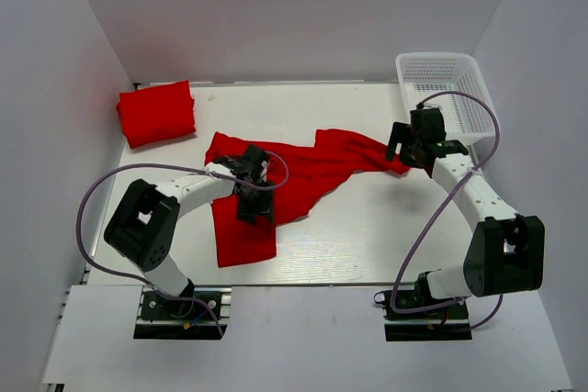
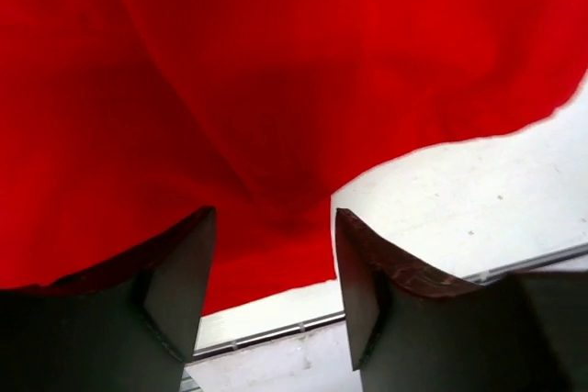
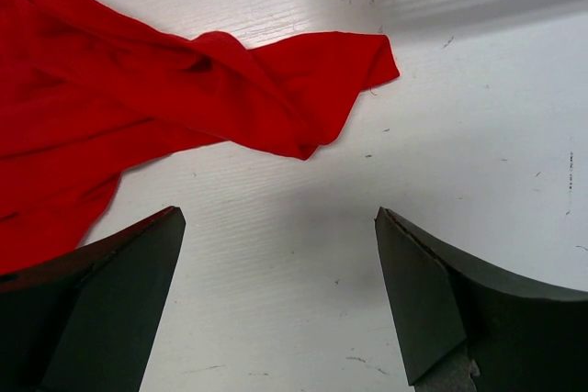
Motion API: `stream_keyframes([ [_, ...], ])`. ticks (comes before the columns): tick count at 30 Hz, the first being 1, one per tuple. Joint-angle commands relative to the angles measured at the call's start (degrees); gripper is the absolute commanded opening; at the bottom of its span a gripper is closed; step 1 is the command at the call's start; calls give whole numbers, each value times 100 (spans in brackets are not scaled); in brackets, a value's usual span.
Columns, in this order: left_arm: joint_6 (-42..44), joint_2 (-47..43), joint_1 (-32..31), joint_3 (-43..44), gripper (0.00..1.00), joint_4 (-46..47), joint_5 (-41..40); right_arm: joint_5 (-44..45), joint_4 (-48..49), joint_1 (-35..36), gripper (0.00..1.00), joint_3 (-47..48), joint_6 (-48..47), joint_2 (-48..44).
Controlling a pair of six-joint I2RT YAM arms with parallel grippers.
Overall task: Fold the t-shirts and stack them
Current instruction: Flatten out the tshirt
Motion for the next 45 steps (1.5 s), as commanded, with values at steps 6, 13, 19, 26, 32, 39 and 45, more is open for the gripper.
stream_keyframes([
  [6,-58,136,-87,301,49,148,-129,33,25,-88,90,-86,10,-157],
  [13,-58,189,-87,424,0,395,188,-2,17,-115,90,-104,-25,-104],
  [19,-5,-259,-87,670,0,210,13,-344,34,-115,90,-227,-209,-139],
  [26,162,-593,18,1206,0,-132,-461,-523,-53,-97,90,-429,-878,1],
  [32,329,-479,18,1908,0,-466,-866,-406,473,-114,87,-534,-1502,194],
  [39,382,-268,71,2164,0,-571,-1007,-925,1124,-88,85,-447,-2126,932],
  [45,382,-198,71,2165,0,-625,-1182,-925,1598,-97,58,-236,-2179,1443],
])
